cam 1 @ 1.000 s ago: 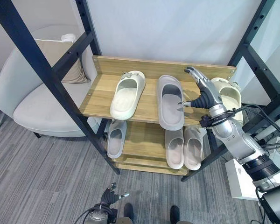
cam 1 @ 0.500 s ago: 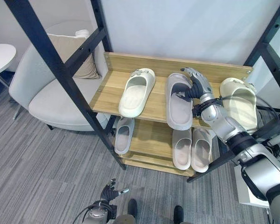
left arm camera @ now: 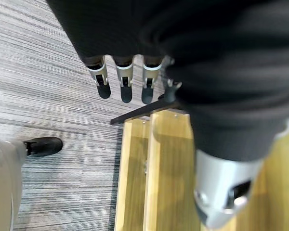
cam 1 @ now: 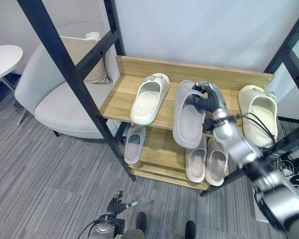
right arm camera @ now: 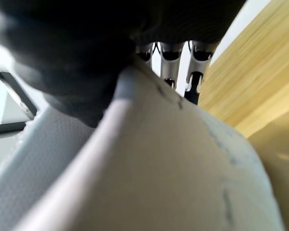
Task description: Arrange the slippers neatly on the shoe rack.
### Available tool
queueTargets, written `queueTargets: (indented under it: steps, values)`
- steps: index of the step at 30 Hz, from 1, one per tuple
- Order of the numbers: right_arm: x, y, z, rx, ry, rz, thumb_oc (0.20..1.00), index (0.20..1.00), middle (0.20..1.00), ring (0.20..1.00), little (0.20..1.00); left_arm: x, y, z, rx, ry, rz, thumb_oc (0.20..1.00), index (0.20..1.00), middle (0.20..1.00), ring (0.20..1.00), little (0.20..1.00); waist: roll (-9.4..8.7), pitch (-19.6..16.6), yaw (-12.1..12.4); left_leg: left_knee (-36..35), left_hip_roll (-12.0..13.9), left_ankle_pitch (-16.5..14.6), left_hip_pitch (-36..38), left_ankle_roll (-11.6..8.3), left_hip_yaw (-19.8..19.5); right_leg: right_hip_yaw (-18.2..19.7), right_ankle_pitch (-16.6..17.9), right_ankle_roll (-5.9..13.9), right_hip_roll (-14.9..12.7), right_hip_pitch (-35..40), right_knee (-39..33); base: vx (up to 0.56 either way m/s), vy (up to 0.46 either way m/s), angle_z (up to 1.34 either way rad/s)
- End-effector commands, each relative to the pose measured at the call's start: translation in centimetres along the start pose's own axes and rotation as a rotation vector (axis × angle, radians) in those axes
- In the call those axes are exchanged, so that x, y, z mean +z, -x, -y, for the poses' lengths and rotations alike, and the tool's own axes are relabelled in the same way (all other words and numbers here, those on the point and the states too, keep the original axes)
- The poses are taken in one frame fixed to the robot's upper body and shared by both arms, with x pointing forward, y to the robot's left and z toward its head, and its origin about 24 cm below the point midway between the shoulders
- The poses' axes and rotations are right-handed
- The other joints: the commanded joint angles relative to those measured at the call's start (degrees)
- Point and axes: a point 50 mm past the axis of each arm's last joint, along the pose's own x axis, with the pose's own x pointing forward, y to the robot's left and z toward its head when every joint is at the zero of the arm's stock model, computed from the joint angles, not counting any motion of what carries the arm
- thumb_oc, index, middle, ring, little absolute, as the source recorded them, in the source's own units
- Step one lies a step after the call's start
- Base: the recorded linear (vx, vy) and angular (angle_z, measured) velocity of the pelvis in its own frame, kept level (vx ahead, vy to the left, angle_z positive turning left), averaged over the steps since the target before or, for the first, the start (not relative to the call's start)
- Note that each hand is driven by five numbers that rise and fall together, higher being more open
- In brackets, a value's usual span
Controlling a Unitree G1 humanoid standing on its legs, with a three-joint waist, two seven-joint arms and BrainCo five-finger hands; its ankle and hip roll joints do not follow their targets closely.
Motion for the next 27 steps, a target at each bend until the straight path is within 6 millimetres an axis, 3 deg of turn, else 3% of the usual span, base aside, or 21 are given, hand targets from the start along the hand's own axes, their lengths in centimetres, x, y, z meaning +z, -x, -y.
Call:
queueTargets:
  steps: [1, 3, 7, 12, 16, 17, 21, 22, 27]
  values:
    - [2.7, -0.6, 4.0, -0.173, -0.019, 0.159, 0.200, 0.200, 0.200, 0.200, 0.200, 2.5, -1.1, -0.1, 0.026, -0.021, 0.063, 1.000, 1.000, 1.000, 1.000, 1.000, -0.24, 3.7, -0.5, -0.2, -2.0, -6.7, 5.0, 0.20, -1.0, -2.3, -7.8, 1.56, 0.3, 7.3, 0.1, 0.01, -0.030, 0.02]
    - [4.1, 2.0, 5.1, -0.222, -0.114, 0.235, 0.200, 0.200, 0.200, 0.200, 0.200, 2.0, -0.9, 0.2, 0.024, -0.031, 0.050, 1.000, 1.000, 1.000, 1.000, 1.000, 0.14, 3.7, -2.3, -0.2, -1.8, -6.7, 5.3, 0.05, -0.8, -2.1, -7.9, 1.41, 0.5, 7.4, 0.1, -0.01, -0.026, -0.05]
    - [5.2, 4.3, 5.7, -0.220, -0.237, 0.285, 0.200, 0.200, 0.200, 0.200, 0.200, 1.5, -0.8, 0.5, 0.018, -0.033, 0.036, 1.000, 1.000, 1.000, 1.000, 1.000, 0.30, 3.6, -3.6, -0.2, -1.5, -6.5, 5.5, -0.13, -0.4, -1.7, -7.9, 1.25, 0.7, 7.3, 0.1, -0.03, -0.025, -0.10]
    - [5.8, 8.2, 4.3, -0.003, -0.602, 0.262, 0.200, 0.200, 0.200, 0.200, 0.200, 1.0, -0.7, 0.6, 0.011, -0.024, 0.016, 1.000, 1.000, 1.000, 1.000, 1.000, 0.37, 3.6, -5.7, -0.2, -1.1, -6.1, 5.4, -0.56, 0.1, -1.4, -7.4, 1.02, 0.9, 7.1, 0.1, -0.04, -0.022, -0.09]
    - [6.1, 10.2, 3.7, 0.133, -0.750, 0.235, 0.200, 0.200, 0.200, 0.200, 0.200, 0.7, -0.6, 0.7, 0.010, -0.011, 0.011, 1.000, 1.000, 1.000, 1.000, 1.000, 0.39, 3.5, -6.4, -0.2, -1.0, -5.9, 5.4, -0.80, 0.3, -1.4, -7.2, 0.89, 1.1, 7.0, 0.1, -0.01, -0.002, -0.01]
    - [6.1, 11.5, 3.2, 0.210, -0.837, 0.197, 0.200, 0.200, 0.200, 0.200, 0.200, 0.5, -0.5, 0.6, 0.008, -0.011, 0.009, 1.000, 1.000, 1.000, 1.000, 1.000, 0.32, 3.3, -6.7, -0.2, -1.0, -5.9, 5.3, -0.97, 0.3, -1.6, -7.2, 0.89, 1.2, 6.9, 0.1, 0.00, 0.000, 0.00]
    - [6.4, 13.2, 0.8, 0.414, -0.966, 0.115, 0.200, 0.200, 0.200, 0.200, 0.200, 0.1, -0.6, 0.6, 0.017, -0.020, -0.010, 1.000, 1.000, 1.000, 1.000, 1.000, 0.15, 3.4, -7.0, -0.2, -0.9, -5.9, 5.3, -1.27, 0.4, -1.6, -7.1, 0.72, 1.2, 6.9, 0.1, 0.00, 0.000, 0.00]
    - [6.1, 13.8, -0.8, 0.528, -0.970, 0.067, 0.200, 0.200, 0.200, 0.200, 0.200, 0.6, -0.6, 0.7, 0.016, -0.015, 0.012, 1.000, 1.000, 1.000, 1.000, 1.000, 0.08, 3.4, -6.9, -0.2, -0.8, -5.9, 5.4, -1.36, 0.4, -1.8, -7.1, 0.61, 1.3, 7.0, 0.1, 0.00, 0.000, 0.00]
    - [4.8, 14.8, -4.0, 0.674, -0.933, -0.040, 0.200, 0.200, 0.200, 0.200, 0.200, 1.2, -0.7, 1.0, 0.004, -0.019, 0.043, 1.000, 1.000, 1.000, 1.000, 1.000, 0.22, 3.9, -6.2, -0.2, -0.9, -5.9, 5.2, -1.39, 0.0, -2.1, -7.1, 0.53, 1.2, 7.2, 0.1, 0.00, 0.001, 0.01]
